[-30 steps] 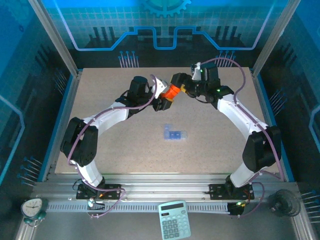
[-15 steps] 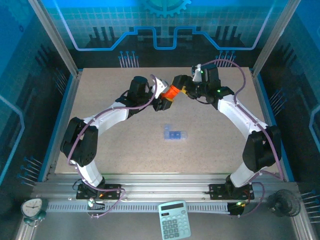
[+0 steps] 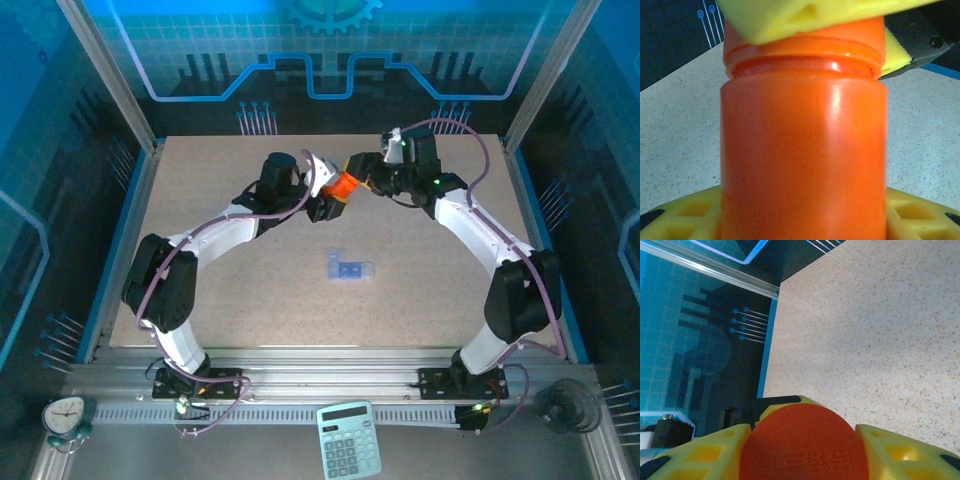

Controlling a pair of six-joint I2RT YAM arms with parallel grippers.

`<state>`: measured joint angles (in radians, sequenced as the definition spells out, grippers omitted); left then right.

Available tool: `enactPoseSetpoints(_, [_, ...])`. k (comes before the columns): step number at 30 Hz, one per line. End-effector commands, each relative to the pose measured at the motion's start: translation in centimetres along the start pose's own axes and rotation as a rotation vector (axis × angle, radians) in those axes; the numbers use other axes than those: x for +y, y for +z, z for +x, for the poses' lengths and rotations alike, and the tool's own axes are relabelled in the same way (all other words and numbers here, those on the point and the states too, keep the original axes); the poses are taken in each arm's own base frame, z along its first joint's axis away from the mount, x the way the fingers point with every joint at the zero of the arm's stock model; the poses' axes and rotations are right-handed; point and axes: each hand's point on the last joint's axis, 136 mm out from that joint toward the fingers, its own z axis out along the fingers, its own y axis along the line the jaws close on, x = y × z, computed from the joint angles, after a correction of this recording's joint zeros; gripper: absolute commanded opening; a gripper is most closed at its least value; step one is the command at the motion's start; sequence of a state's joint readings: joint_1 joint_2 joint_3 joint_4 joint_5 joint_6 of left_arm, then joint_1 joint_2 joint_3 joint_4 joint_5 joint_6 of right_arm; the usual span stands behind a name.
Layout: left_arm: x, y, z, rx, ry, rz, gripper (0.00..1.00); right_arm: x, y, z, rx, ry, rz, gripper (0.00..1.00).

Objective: Sort the pills into containers

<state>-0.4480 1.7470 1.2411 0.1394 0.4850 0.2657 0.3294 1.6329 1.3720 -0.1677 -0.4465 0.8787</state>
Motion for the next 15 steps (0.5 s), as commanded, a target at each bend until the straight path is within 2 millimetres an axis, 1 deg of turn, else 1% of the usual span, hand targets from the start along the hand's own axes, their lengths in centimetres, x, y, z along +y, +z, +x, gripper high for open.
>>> enactPoseSetpoints(1, [-0.4,-0.2,-2.5,-0.059,0.023,0.027,0.12,0.7,-0.1,-0.5,0.016,-0.068,-0.078,0.46])
enactPoseSetpoints(4, [-0.9,-0.9,-3.0,-0.073,-0.034,0.105,0.12,1.0,-1.0,-1.6,-0.01,-0.198,-0.12,0.45])
enactPoseSetpoints(6, [-1.4,-1.5,-3.5,-0.087,-0.091,0.178,0.13,1.3,-1.8,-2.2,-0.035,-0.322,-0.157,0.45])
enactPoseSetpoints(9, [-1.8,-1.9,-4.0,-0.101,-0.145,0.24,0.13,1.7,-2.9,-2.3,-0.072,-0.496,-0.204,0.46])
enactPoseSetpoints(11, [-2.0,-2.0,-4.0,-0.101,-0.153,0.257,0.13,1.6,-3.3,-2.4,-0.074,-0.548,-0.224,0.46])
enactPoseSetpoints(15, [-2.4,-1.9,-3.8,-0.082,-0.164,0.282,0.13,1.7,-4.0,-3.0,-0.08,-0.574,-0.247,0.46])
